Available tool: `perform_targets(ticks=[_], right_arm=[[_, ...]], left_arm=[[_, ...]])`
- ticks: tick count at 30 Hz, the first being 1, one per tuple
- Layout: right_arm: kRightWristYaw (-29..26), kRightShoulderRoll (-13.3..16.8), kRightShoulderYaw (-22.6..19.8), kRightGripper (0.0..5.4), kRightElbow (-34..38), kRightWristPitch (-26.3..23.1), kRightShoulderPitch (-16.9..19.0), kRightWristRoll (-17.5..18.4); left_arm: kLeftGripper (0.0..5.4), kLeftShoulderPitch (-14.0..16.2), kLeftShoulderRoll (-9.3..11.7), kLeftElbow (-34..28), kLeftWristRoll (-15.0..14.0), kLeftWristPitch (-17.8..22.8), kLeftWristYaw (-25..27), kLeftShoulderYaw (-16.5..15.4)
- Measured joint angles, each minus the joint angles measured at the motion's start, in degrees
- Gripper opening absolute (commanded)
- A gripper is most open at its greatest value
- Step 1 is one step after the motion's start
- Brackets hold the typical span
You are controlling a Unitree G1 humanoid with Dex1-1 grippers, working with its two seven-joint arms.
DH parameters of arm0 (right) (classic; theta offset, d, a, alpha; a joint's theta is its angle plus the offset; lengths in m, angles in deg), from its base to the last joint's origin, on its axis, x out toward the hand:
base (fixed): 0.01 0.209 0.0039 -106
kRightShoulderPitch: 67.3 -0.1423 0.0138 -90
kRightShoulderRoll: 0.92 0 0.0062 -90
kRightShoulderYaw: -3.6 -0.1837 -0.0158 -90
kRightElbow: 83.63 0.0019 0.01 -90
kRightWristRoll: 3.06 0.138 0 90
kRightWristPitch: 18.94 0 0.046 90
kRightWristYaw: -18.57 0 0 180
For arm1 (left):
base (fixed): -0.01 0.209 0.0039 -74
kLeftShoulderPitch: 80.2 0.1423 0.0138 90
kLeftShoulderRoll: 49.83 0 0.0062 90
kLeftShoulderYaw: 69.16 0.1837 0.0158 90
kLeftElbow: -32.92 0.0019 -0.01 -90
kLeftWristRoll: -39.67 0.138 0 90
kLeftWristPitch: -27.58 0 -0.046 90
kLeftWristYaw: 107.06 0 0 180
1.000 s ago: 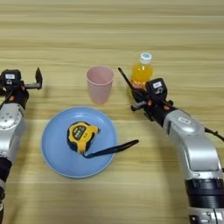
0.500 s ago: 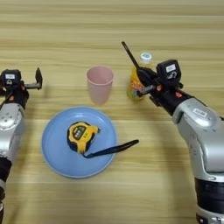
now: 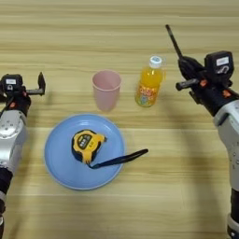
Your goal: Move the objects on the table
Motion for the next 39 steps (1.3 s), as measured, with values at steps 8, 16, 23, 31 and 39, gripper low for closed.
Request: perform_targets(ticks=[8,16,23,31,39], right_arm=[[1.2,2.1,-0.9,0.28,-6.8,0.0,2.2,-2.4],[1.5,2.0,1.1,0.28,-16.5,1.5,2.5,-5.0],[1.2,1.0,3.5,0.28,-23.7,2.8,2.4,-6.1],[1.1,0.1,5.6,0.28,-30.7,5.6,2.2,-7.9],[0.9,-0.6,6.1,0.78,-33.5,7.4,1.5,-8.4]], left_arm=[[5.4,0.0,-0.1,0.0,0.7,0.0,-0.1,0.0],[5.4,0.0,-0.3,0.0,0.8,0.0,-0.1,-0.1],[5.4,0.0,-0.3,0.0,0.8,0.0,-0.1,-0.1],[5.4,0.0,-0.3,0.0,0.8,0.0,-0.1,-0.1],[5.4,0.0,-0.3,0.0,0.8,0.0,-0.1,-0.1]])
